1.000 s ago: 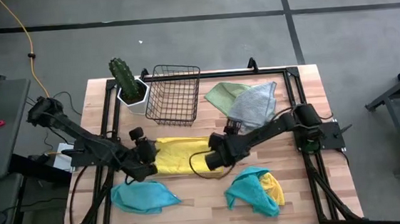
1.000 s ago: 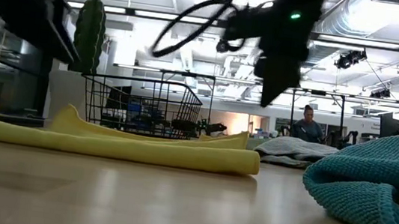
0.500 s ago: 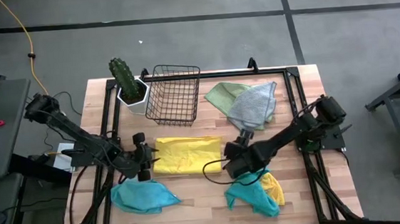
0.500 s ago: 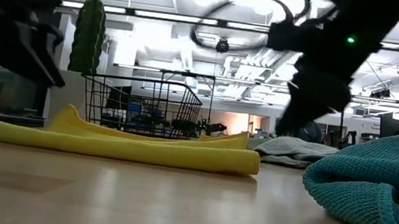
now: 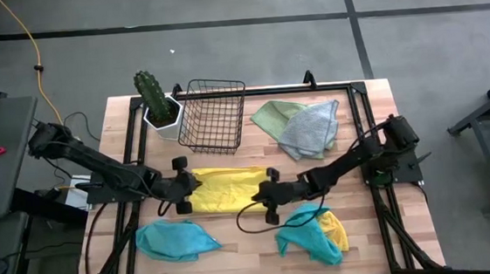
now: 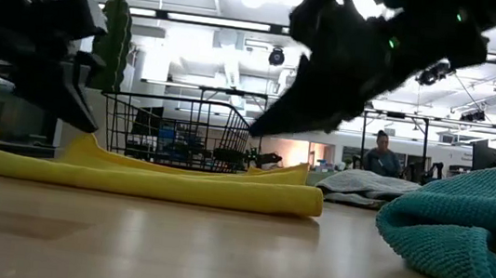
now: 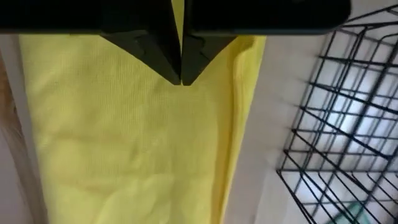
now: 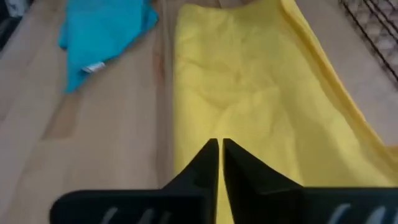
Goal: Fold microfiber towels
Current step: Fold the left yellow microfiber cloth
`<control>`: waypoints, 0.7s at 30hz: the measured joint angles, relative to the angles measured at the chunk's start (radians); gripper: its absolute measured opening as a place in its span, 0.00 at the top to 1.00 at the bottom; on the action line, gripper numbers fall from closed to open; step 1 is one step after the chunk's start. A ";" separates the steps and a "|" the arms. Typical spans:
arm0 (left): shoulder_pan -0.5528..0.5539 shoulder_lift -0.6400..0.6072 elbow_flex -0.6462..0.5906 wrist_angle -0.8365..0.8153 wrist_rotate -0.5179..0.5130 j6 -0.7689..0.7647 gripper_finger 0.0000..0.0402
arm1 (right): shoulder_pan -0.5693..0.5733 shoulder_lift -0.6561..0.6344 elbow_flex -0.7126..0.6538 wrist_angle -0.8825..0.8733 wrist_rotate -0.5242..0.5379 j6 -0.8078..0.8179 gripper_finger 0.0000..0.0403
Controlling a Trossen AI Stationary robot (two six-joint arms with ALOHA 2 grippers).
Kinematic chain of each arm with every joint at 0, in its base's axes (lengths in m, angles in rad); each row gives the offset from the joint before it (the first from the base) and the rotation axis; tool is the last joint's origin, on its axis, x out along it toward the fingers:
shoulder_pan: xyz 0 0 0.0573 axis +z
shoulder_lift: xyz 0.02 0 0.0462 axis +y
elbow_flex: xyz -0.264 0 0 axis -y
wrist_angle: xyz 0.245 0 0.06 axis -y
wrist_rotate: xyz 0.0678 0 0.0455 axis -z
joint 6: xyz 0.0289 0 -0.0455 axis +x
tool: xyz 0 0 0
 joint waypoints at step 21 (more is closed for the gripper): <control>0.239 0.149 0.000 0.040 -0.062 0.072 1.00 | 0.033 0.121 0.011 -0.011 -0.092 0.116 1.00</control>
